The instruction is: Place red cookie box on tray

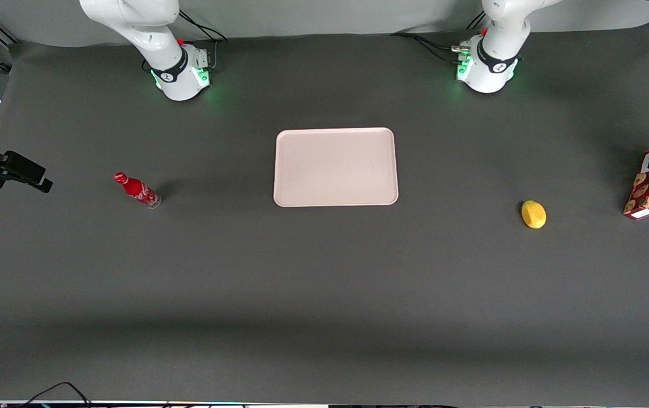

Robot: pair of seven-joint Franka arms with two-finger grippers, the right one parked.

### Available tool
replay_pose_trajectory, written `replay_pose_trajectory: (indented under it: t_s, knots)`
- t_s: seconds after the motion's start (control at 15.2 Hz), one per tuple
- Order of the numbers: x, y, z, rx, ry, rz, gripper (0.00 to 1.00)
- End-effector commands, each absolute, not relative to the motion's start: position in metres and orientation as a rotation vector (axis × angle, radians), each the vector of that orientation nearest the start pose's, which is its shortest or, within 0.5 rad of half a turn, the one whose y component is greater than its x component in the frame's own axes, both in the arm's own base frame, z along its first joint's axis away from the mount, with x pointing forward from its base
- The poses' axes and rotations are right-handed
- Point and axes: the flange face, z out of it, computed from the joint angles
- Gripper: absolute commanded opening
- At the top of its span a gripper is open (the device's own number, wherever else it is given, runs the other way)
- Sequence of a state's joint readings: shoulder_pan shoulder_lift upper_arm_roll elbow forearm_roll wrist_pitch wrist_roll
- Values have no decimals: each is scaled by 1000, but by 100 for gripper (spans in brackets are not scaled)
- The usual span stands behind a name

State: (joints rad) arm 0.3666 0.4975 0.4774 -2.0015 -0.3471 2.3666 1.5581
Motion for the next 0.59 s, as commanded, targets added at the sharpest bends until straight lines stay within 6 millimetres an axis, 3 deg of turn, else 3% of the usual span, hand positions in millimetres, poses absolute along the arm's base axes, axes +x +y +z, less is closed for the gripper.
replay_pose_trajectory:
  t_s: [0.0, 0.07, 0.13, 0.33, 0.53]
  knots:
    - [402, 438, 216, -3120, 800, -1, 100]
    - [402, 437, 214, -3127, 794, -3, 100]
    - [404, 436, 214, -3131, 787, -12, 91]
    - [412, 431, 216, -3126, 787, -20, 49]
    - [416, 426, 206, -3137, 758, -11, 17]
